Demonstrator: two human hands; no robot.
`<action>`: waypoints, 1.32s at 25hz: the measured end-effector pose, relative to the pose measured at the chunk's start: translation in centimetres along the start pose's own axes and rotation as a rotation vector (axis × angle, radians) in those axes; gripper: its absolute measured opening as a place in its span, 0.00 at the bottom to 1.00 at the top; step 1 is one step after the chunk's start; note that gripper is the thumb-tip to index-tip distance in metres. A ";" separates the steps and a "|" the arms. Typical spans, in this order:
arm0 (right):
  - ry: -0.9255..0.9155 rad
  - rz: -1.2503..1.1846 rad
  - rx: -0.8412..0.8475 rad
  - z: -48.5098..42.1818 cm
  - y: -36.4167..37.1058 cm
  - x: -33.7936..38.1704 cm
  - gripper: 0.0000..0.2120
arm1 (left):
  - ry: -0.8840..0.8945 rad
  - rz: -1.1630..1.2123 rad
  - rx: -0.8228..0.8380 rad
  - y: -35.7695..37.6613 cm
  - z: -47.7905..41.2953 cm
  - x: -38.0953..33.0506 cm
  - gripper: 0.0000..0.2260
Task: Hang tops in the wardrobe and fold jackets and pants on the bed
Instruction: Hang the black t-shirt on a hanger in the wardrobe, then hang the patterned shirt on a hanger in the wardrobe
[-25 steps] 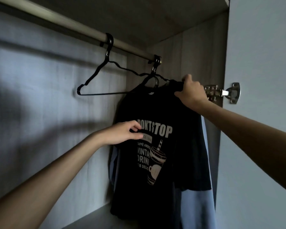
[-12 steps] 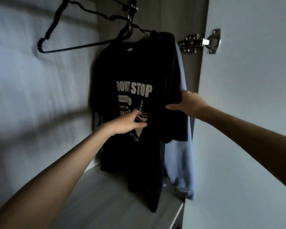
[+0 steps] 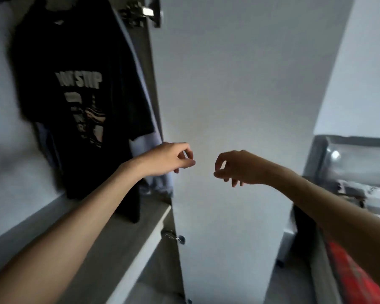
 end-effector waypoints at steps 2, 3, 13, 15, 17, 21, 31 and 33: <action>0.117 -0.043 0.093 6.3 1.4 -6.4 0.07 | 0.082 0.018 0.138 6.4 -0.1 -5.8 0.07; 0.183 -0.056 0.133 9.8 2.2 -9.7 0.08 | 0.118 0.036 0.211 10.0 0.2 -9.1 0.07; 0.773 -0.204 -0.017 43.1 6.8 -34.4 0.06 | 0.505 0.042 0.848 42.5 2.0 -34.4 0.09; 0.916 -0.261 -0.067 48.1 7.9 -37.4 0.06 | 0.570 0.024 0.933 47.2 1.7 -37.7 0.10; 1.057 -0.298 -0.108 52.6 9.2 -39.8 0.05 | 0.662 0.003 1.017 51.5 1.6 -41.1 0.09; 1.281 -0.417 -0.312 58.9 11.0 -42.5 0.05 | 0.766 0.029 1.195 57.8 1.7 -47.4 0.11; 1.763 -0.762 -0.659 76.0 24.9 -50.9 0.08 | 0.753 -0.034 1.473 74.6 8.4 -56.1 0.09; 1.799 -0.964 -0.670 78.1 29.2 -54.8 0.12 | 0.626 -0.037 1.463 78.7 9.1 -56.0 0.09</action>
Point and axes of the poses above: each hand's wrist, its own z-axis away from the middle knuckle, its own y-axis out of the palm, x = y × z, the point moved 4 cm from there along -z, towards the middle knuckle
